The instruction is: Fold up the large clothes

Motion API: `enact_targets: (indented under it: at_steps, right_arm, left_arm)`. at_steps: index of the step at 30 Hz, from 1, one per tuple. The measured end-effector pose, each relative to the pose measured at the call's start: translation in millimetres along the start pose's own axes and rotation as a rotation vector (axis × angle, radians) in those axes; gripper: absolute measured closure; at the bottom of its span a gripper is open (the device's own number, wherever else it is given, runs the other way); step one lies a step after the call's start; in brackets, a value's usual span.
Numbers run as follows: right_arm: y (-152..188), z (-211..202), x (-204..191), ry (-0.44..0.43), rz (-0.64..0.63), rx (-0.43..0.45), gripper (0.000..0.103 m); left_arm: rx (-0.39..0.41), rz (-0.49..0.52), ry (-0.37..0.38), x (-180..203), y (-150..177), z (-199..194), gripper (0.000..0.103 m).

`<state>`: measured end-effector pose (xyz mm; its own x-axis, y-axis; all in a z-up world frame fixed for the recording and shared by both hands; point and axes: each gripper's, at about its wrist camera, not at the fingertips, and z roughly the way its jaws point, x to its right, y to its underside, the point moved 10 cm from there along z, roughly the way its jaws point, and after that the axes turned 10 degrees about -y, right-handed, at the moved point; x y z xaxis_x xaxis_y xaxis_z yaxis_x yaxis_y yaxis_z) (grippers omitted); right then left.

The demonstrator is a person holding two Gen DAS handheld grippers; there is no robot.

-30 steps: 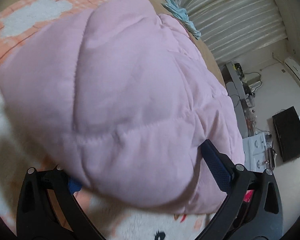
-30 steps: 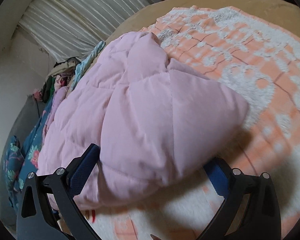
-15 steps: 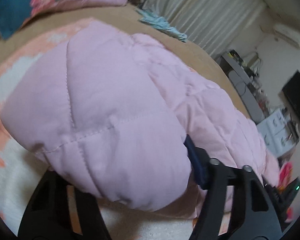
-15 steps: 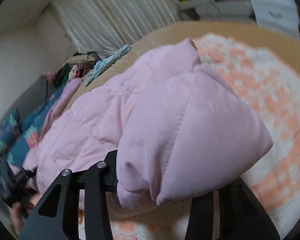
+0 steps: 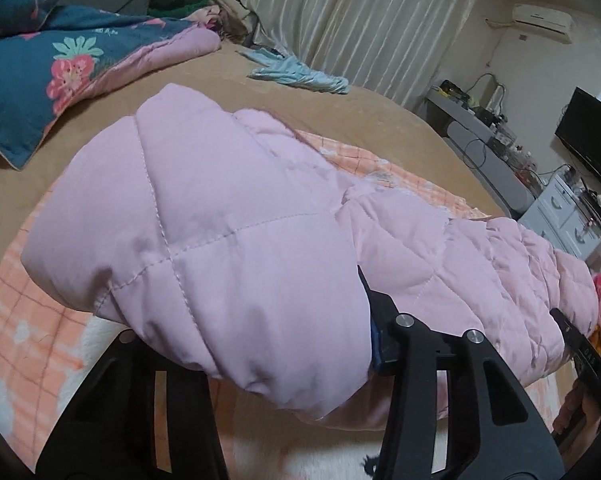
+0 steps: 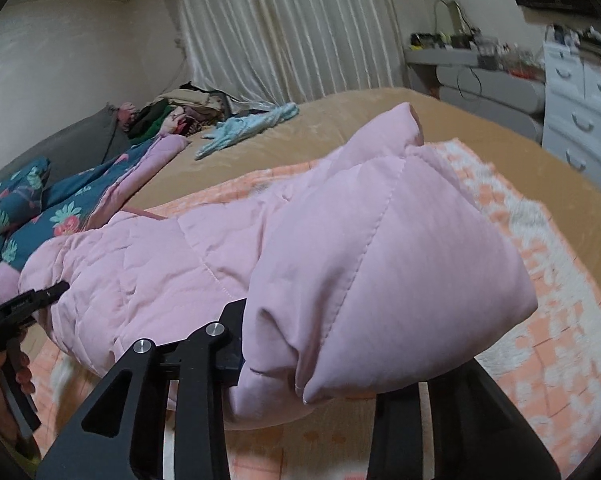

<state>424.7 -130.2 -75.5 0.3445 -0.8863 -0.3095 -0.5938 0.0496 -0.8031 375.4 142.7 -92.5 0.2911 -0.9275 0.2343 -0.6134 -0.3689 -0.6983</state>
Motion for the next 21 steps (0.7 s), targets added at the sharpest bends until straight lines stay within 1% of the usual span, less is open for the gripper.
enact_targets:
  at_steps: [6,12,21]
  right_arm:
    - [10,-34,-14,-0.006,-0.028,0.002,0.072]
    - [34,-65,-21,-0.009,-0.038,-0.002,0.072]
    - [67,-102,-20,-0.023,0.005,-0.003,0.072]
  left_arm:
    - [0.006,0.02,0.012,-9,9,-28,0.065]
    - [-0.002,0.039,0.021,-14,30,-54,0.065]
    - [-0.001,0.069,0.022,-21,63,-85,0.064]
